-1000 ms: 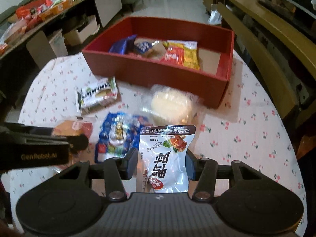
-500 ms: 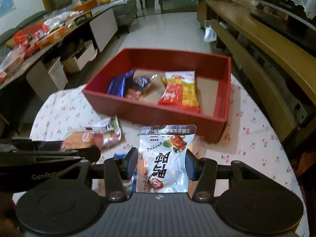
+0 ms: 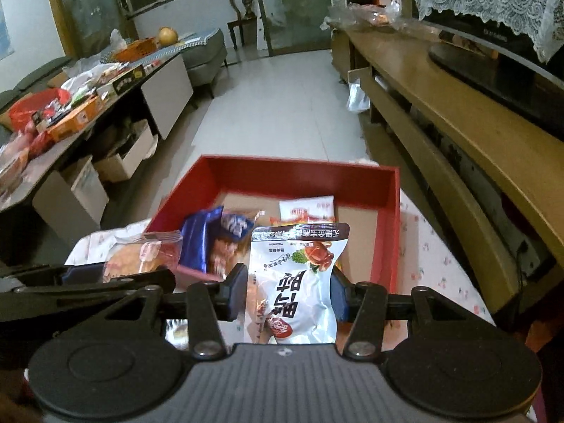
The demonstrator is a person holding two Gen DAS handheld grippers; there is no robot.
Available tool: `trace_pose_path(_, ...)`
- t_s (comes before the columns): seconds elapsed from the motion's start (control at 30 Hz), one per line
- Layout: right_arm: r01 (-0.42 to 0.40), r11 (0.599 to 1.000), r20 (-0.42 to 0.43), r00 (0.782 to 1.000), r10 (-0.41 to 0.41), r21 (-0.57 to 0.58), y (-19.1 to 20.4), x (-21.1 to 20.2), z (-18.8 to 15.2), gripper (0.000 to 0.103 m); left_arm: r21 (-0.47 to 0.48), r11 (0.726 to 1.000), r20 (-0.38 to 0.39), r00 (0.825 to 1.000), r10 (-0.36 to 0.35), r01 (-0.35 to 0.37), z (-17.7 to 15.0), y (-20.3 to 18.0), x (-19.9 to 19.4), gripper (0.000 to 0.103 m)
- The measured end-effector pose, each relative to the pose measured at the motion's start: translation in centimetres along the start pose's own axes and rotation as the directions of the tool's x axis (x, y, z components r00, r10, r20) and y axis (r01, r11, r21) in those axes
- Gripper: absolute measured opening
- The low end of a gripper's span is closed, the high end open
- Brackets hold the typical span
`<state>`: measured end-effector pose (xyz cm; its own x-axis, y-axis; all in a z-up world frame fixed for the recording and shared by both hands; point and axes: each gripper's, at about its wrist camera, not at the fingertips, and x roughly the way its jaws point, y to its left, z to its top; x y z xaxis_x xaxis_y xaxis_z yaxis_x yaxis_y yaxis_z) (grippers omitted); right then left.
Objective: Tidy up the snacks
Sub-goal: 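Carry the bread roll and white packet over the red tray, then lower both packets into the red tray and open both grippers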
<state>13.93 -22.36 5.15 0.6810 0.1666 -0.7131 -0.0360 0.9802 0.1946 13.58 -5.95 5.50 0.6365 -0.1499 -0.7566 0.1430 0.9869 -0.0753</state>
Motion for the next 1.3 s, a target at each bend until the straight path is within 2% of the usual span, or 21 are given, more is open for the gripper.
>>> trace_pose_path(0.53,0.012,0.999,0.003,1.000,-0.012,0.035,-1.8,5.1,3.3,0.066,0.027,0.999,0.015,0.999,0.031,-0.031,3.5,-0.4,4.6,0.061)
trace_pose_path(1.0,0.037,0.999,-0.046,0.998,-0.036,0.024,-2.1,10.5,3.5,0.066,0.022,0.997,-0.030,0.997,0.071,-0.070,3.9,0.0,9.4,0.061)
trace_pose_path(1.3,0.044,0.999,-0.060,0.997,-0.045,-0.003,-2.1,12.6,3.1,0.067,0.018,0.996,-0.053,0.995,0.089,-0.089,3.5,0.5,11.4,0.061)
